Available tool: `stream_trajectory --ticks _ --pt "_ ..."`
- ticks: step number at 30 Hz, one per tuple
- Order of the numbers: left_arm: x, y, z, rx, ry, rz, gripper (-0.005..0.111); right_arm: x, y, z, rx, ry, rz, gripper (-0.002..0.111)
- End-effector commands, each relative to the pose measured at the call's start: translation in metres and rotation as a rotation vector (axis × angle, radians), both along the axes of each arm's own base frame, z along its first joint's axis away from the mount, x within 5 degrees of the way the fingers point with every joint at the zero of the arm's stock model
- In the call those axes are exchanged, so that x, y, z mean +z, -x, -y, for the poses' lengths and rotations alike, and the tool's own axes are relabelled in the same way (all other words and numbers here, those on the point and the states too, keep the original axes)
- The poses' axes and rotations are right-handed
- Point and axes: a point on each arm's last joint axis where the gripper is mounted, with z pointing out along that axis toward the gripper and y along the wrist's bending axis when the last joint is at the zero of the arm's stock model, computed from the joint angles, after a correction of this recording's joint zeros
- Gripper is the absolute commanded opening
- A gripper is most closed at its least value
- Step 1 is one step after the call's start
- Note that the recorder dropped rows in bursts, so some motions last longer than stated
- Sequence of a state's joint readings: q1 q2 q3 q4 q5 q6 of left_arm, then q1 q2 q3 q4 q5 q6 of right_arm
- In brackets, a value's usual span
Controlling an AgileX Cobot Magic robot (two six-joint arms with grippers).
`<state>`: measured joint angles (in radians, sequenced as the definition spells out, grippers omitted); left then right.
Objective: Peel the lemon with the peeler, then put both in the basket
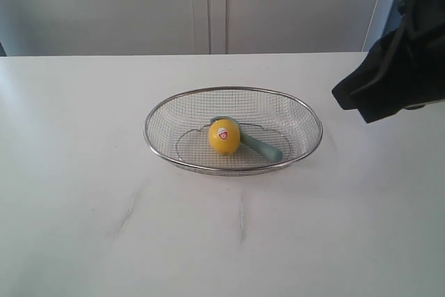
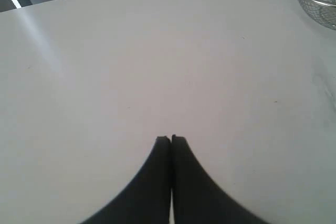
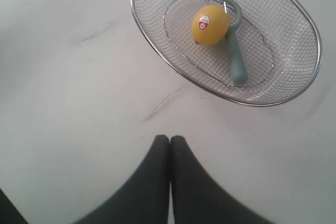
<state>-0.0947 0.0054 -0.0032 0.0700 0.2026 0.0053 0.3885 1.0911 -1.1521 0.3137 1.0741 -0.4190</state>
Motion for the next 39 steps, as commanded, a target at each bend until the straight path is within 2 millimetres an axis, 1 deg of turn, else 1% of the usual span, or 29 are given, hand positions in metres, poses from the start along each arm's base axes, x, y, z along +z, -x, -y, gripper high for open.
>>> stream_trajectory --ticks 1,9,37,39 --pt "-0.001 0.0003 0.0 0.001 0.002 -0.001 0.0 0.0003 0.0009 0.0003 -0.003 -0.005 0.002 0.0" --pt "-0.001 0.0002 -0.0019 0.037 0.002 -0.001 0.0 0.0003 0.0009 0.0003 -0.003 -0.005 0.002 0.0" --pt "-0.0009 0.0001 -0.0019 0.038 0.002 0.001 0.0 0.0013 0.0011 0.001 -0.007 -0.009 0.01 0.0" --pt "-0.0009 0.0001 -0.0019 0.038 0.002 0.001 0.0 0.0076 0.0083 0.0053 -0.015 -0.027 0.035 0.0"
